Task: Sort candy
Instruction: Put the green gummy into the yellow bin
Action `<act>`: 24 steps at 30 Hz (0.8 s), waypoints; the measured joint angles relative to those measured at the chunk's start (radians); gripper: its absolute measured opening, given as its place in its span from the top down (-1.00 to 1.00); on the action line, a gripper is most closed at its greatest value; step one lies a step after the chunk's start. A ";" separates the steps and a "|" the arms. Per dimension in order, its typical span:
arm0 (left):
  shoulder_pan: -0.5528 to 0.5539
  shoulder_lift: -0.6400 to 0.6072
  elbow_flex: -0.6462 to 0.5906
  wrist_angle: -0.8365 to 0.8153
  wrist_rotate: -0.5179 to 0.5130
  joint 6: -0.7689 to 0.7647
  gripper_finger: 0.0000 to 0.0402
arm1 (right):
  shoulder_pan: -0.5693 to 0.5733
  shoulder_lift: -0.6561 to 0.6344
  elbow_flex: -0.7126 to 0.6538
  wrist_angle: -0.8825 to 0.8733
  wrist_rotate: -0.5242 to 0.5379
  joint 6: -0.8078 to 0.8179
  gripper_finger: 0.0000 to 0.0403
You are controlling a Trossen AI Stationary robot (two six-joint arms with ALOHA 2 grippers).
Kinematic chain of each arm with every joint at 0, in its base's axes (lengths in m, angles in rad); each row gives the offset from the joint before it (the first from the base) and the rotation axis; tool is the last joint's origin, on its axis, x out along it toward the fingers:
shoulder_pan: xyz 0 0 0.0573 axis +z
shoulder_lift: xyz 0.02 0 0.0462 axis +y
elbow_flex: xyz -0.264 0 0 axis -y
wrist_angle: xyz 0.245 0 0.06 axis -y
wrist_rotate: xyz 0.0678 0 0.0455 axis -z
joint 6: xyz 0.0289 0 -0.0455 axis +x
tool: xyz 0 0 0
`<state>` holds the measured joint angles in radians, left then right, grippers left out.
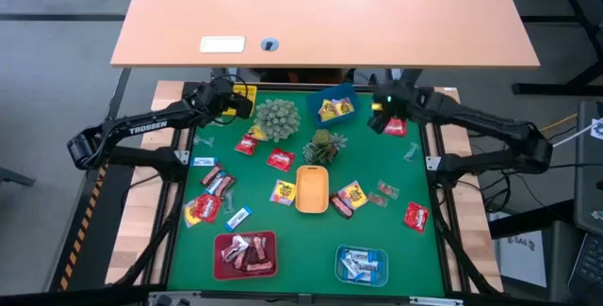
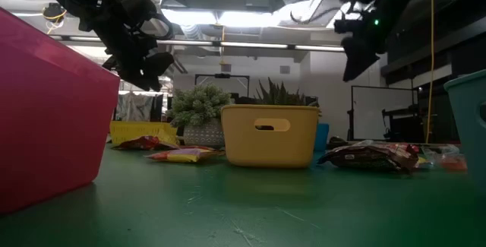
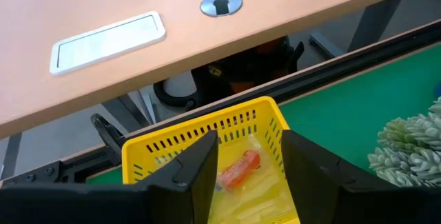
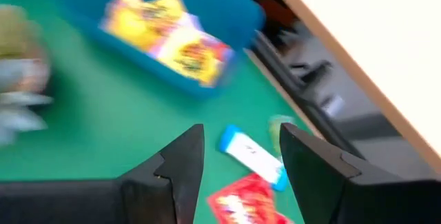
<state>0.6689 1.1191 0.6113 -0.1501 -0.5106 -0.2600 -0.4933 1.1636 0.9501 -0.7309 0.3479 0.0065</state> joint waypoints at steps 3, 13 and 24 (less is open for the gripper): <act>0.000 0.000 0.000 0.000 0.000 0.000 0.26 | -0.108 0.017 0.000 0.016 -0.030 -0.075 0.06; 0.000 0.000 0.000 0.000 0.000 -0.001 0.26 | -0.363 0.196 0.000 0.115 -0.207 -0.143 0.06; 0.000 0.000 0.000 0.001 0.000 -0.002 0.26 | -0.472 0.415 0.000 0.154 -0.210 -0.147 0.06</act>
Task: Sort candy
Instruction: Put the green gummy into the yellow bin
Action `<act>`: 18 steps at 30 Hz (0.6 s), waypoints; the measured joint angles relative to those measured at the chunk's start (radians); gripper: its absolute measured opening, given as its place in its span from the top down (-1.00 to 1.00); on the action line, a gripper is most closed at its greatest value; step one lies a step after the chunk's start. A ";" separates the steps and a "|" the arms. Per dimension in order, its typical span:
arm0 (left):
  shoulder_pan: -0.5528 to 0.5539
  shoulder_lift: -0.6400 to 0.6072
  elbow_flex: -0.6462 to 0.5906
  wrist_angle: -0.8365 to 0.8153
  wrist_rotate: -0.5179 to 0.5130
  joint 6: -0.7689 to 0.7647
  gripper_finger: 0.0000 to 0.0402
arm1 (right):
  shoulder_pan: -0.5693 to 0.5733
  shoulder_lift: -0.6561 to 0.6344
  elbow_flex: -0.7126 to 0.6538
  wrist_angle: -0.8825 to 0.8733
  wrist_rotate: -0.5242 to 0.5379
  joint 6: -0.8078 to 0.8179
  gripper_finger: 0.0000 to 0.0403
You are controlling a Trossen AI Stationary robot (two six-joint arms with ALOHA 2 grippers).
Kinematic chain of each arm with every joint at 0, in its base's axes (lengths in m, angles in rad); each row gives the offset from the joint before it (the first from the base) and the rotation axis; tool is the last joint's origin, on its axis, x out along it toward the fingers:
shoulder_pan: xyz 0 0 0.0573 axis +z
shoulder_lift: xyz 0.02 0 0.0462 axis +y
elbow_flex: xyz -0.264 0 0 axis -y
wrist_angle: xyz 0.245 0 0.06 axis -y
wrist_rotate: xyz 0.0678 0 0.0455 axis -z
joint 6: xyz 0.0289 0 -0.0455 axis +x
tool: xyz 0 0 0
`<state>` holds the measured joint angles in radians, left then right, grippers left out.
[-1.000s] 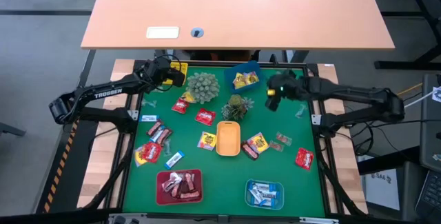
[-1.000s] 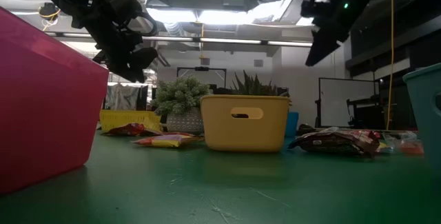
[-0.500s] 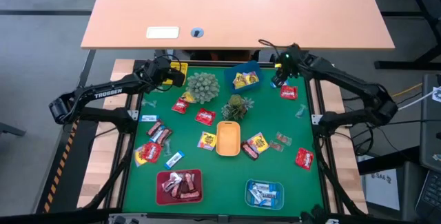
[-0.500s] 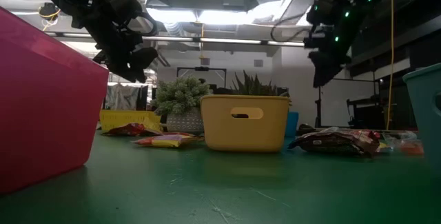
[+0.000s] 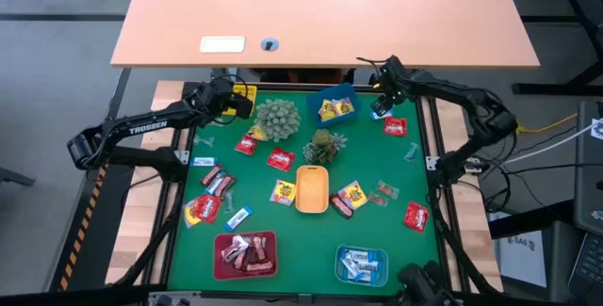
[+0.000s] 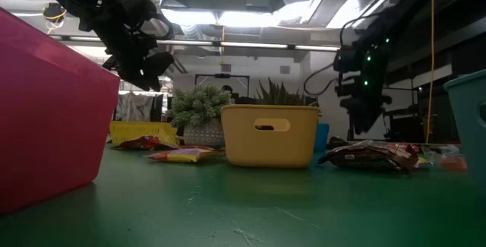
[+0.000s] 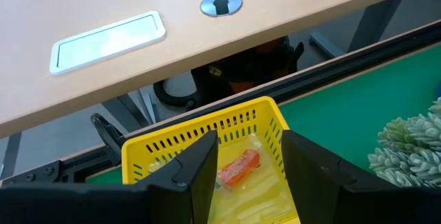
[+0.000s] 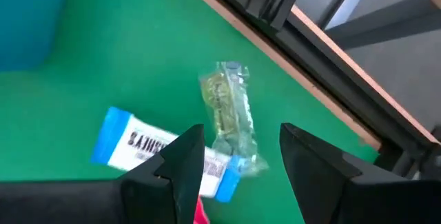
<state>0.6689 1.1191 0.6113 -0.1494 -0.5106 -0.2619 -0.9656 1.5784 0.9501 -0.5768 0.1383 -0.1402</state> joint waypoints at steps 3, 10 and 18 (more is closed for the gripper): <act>0.000 0.000 0.000 0.000 0.000 0.000 0.26 | 0.000 0.039 0.000 0.018 0.000 0.000 0.06; 0.000 0.000 0.000 0.000 0.000 0.000 0.26 | 0.003 0.123 0.000 0.060 -0.016 -0.022 0.06; 0.000 0.000 0.000 0.000 0.063 0.000 0.26 | 0.003 0.167 0.004 0.065 0.001 -0.023 0.08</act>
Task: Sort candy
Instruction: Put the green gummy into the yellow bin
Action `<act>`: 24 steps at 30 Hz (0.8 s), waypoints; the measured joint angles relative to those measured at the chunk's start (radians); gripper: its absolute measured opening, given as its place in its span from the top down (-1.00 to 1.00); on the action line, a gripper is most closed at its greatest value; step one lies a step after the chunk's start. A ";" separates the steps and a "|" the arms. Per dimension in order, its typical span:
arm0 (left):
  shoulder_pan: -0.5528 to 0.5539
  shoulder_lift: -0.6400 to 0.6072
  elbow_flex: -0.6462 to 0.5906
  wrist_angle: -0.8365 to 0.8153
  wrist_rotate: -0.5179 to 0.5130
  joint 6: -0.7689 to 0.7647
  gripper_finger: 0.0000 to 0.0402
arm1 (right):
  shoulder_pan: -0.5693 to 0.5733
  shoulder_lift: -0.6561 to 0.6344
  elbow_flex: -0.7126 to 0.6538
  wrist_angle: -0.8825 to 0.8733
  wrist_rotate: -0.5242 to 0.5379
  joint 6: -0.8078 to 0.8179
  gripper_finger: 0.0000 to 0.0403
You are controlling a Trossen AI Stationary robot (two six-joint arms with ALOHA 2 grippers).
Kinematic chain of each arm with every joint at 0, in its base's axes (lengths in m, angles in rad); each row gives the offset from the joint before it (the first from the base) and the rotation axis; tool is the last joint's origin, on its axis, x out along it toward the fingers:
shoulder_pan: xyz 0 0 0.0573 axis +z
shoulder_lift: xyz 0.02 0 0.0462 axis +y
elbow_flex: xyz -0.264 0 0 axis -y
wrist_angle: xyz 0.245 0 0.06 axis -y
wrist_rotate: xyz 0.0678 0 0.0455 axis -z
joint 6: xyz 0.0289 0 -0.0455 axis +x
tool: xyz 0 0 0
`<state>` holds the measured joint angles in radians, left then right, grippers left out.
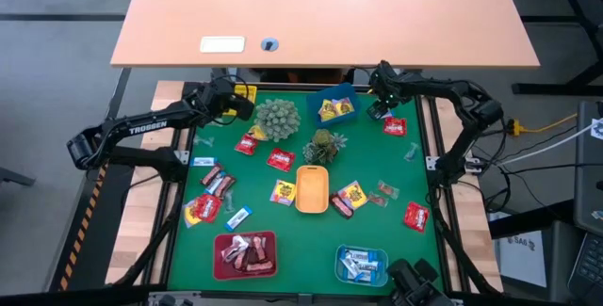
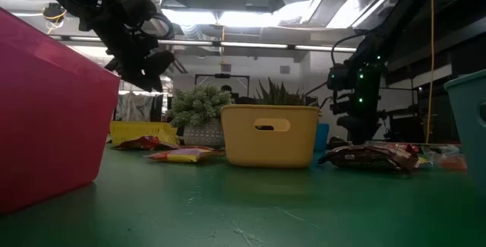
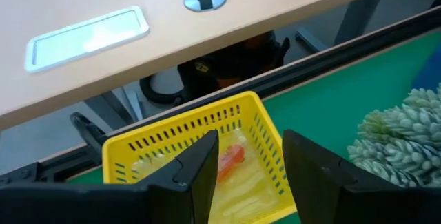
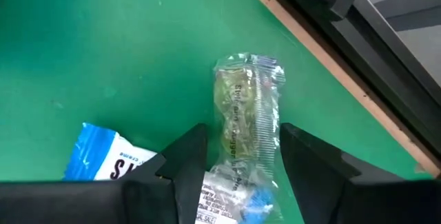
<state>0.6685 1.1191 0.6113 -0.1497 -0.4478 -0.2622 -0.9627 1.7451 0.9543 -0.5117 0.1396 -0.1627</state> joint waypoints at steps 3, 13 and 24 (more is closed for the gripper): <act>-0.001 0.000 0.000 0.000 0.004 0.000 0.26 | 0.000 0.001 0.000 -0.002 -0.004 0.000 0.17; -0.002 0.000 0.000 0.000 0.005 0.000 0.26 | 0.001 0.004 0.024 -0.046 -0.035 -0.003 0.69; -0.002 0.000 0.000 0.000 0.055 0.006 0.26 | -0.001 0.006 0.167 -0.282 -0.036 -0.003 0.81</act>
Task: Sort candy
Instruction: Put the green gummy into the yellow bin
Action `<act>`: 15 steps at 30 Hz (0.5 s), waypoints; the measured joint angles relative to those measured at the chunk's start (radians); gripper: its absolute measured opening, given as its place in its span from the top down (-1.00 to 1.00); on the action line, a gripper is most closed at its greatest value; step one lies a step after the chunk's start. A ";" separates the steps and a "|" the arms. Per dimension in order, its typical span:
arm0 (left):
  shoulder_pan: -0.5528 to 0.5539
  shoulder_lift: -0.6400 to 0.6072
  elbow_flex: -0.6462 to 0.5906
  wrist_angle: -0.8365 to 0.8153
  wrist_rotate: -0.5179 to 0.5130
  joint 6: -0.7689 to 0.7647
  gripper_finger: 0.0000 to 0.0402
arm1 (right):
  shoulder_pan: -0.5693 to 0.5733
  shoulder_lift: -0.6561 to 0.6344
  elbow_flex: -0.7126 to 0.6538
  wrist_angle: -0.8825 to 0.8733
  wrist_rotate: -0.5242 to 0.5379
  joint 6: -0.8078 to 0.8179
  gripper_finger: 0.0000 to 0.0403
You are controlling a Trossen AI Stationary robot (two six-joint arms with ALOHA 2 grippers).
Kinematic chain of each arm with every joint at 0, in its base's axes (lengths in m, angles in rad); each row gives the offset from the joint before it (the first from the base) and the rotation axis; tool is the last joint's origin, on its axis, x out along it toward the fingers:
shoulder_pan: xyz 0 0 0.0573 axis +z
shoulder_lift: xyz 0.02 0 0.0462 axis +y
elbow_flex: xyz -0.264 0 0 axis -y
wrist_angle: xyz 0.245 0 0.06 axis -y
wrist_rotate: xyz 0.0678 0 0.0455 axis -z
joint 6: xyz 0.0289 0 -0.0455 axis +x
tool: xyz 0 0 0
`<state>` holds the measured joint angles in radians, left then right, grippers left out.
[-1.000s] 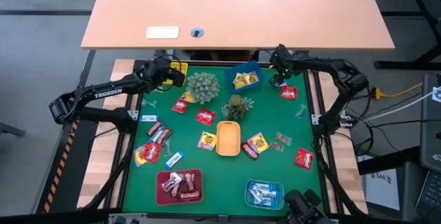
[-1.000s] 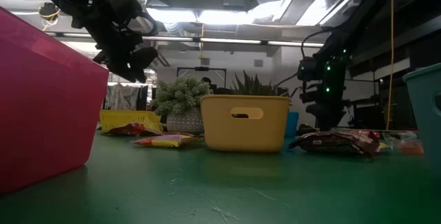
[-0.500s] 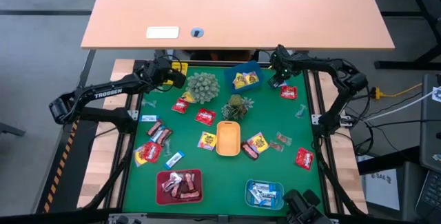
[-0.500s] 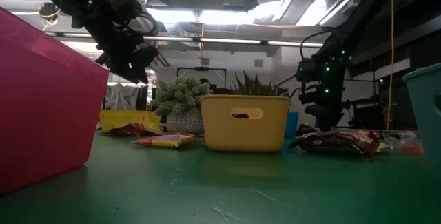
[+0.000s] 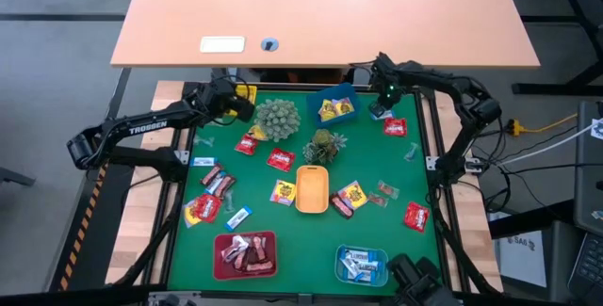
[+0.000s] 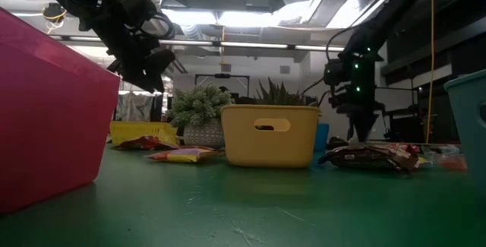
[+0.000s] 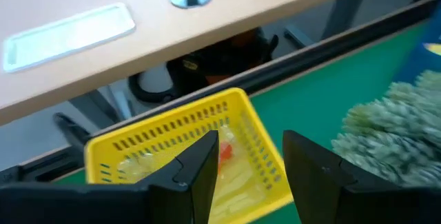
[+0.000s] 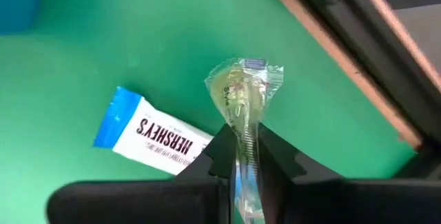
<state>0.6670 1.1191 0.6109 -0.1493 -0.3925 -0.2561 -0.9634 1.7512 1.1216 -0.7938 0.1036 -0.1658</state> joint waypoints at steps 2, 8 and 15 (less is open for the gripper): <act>0.000 0.000 0.000 0.000 0.038 0.003 0.26 | 0.000 0.000 0.037 -0.055 0.000 0.000 0.80; -0.005 0.000 0.000 0.005 0.151 0.011 0.26 | 0.002 -0.001 0.176 -0.203 -0.001 0.000 0.80; -0.085 0.000 0.000 0.092 0.314 0.146 0.26 | 0.041 -0.004 0.343 -0.301 -0.115 0.001 0.79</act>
<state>0.5819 1.1194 0.6109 -0.0577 -0.0782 -0.1106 -0.9220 1.7473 1.4644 -1.0946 -0.0114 -0.1650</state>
